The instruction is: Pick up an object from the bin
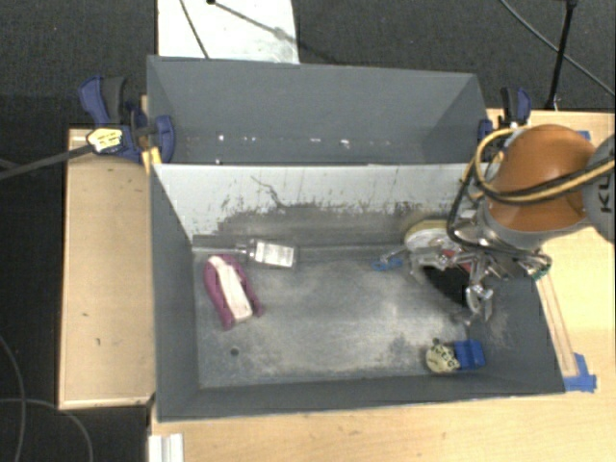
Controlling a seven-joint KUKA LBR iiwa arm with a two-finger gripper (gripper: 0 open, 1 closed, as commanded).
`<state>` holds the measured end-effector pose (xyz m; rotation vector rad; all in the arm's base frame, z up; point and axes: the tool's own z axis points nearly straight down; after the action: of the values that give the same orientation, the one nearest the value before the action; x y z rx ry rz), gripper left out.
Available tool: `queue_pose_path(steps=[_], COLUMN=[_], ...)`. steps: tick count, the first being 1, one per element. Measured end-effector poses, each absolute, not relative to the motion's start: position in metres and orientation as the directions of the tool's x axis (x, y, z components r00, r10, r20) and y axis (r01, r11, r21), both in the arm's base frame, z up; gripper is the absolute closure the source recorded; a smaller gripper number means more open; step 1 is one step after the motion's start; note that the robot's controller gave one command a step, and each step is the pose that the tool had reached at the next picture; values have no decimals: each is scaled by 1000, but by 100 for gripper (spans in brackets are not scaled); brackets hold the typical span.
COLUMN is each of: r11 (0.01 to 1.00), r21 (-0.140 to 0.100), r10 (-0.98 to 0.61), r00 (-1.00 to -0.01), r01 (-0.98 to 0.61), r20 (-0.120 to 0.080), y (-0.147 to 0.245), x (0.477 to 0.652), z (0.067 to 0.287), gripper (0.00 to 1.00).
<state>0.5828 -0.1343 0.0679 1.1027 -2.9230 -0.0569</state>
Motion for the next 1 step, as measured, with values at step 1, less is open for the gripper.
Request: queue_pose_path(steps=[1], r11=[752], r21=[38], r10=[-658], r00=[-753], r01=[-658], r20=[2], y=[-134], x=[583], z=[68], gripper=[100])
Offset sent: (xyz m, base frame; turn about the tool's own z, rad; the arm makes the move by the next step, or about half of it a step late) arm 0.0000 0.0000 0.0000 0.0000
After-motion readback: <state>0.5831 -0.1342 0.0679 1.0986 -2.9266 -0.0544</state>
